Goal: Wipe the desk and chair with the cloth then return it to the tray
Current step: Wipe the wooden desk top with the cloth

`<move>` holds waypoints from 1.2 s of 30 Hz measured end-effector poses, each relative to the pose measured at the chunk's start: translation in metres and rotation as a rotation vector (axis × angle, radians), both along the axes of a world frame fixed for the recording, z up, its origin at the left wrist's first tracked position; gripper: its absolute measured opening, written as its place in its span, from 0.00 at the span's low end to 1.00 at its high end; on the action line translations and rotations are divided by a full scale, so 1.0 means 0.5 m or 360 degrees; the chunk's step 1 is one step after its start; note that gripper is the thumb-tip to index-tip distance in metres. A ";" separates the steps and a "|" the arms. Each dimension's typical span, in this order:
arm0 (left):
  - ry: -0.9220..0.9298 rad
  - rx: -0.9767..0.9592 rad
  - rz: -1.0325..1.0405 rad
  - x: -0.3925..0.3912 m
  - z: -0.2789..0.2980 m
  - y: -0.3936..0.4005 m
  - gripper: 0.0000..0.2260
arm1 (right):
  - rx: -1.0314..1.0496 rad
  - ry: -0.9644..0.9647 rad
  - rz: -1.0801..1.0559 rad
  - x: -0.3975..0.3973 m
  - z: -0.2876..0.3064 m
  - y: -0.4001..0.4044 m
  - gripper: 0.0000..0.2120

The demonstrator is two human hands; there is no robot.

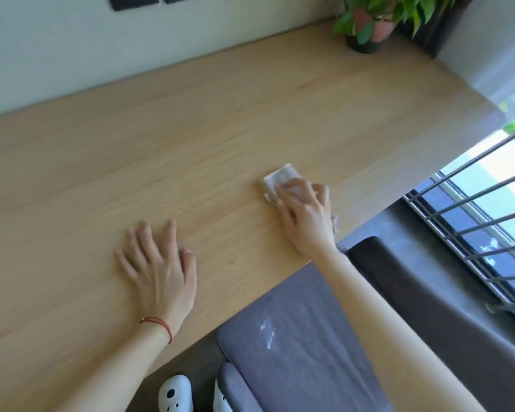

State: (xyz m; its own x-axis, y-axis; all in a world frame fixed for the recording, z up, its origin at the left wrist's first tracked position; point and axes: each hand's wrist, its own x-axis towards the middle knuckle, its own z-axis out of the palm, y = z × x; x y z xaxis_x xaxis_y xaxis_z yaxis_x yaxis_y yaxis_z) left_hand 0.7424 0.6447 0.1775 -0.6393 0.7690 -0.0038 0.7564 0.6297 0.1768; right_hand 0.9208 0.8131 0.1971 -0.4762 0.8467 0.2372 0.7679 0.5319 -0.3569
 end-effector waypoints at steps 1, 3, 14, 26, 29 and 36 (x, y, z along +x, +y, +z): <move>0.0014 -0.0004 -0.0009 0.000 -0.001 -0.003 0.25 | 0.0000 0.0030 0.0169 -0.004 -0.001 -0.034 0.14; 0.0019 0.0003 -0.0006 0.001 0.001 -0.003 0.26 | -0.0016 0.0010 0.0450 0.006 -0.003 -0.085 0.15; 0.0041 -0.0066 0.0020 0.004 0.002 0.012 0.26 | -0.0054 0.0013 -0.0413 0.035 -0.011 0.161 0.14; -0.0059 0.0093 -0.0259 -0.002 0.022 0.027 0.26 | -0.0102 -0.0080 0.0285 0.061 0.004 -0.008 0.14; -0.0155 0.0186 -0.0292 0.000 0.025 0.069 0.25 | -0.0124 -0.0049 -0.0190 0.122 0.008 0.096 0.12; -0.0065 0.0024 -0.0297 0.040 0.000 0.117 0.25 | -0.0009 0.0110 0.0229 0.021 0.009 0.063 0.11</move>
State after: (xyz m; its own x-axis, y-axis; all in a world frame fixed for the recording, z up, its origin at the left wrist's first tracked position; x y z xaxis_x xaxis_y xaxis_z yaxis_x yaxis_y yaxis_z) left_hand 0.7623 0.7033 0.1774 -0.4852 0.8743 -0.0143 0.8518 0.4763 0.2180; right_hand 0.9315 0.8445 0.2014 -0.5754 0.7723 0.2693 0.6574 0.6326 -0.4094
